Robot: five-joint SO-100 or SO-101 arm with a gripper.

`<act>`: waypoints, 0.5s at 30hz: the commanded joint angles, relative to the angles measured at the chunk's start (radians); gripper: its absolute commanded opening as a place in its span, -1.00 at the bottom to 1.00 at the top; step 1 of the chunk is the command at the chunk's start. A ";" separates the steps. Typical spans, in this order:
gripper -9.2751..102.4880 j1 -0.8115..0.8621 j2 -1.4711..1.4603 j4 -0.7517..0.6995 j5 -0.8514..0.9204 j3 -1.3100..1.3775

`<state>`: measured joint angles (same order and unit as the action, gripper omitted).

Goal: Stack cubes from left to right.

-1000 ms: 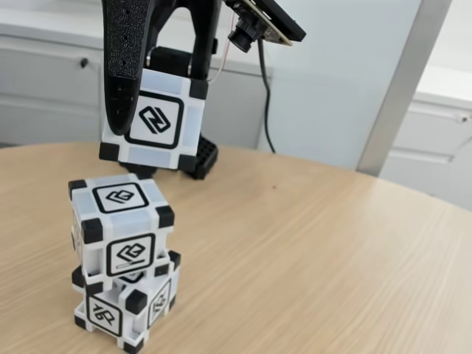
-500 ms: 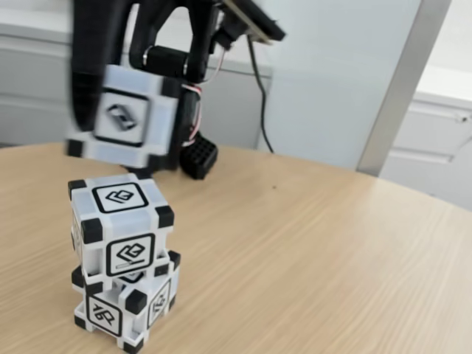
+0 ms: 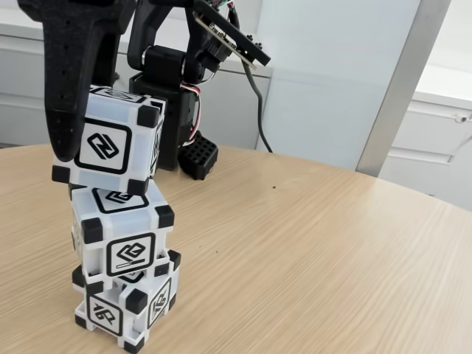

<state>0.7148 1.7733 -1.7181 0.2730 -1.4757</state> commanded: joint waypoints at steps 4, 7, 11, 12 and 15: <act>-0.53 0.005 0.017 -0.005 -0.037 0.026; -0.53 -0.035 0.006 -0.005 -0.046 0.026; -0.54 -0.094 0.003 -0.005 -0.080 0.026; -0.54 -0.098 0.008 -0.005 -0.081 0.026; -0.54 -0.098 0.009 -0.005 -0.083 0.026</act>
<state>0.6243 1.7702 -1.7181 0.2010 -1.4757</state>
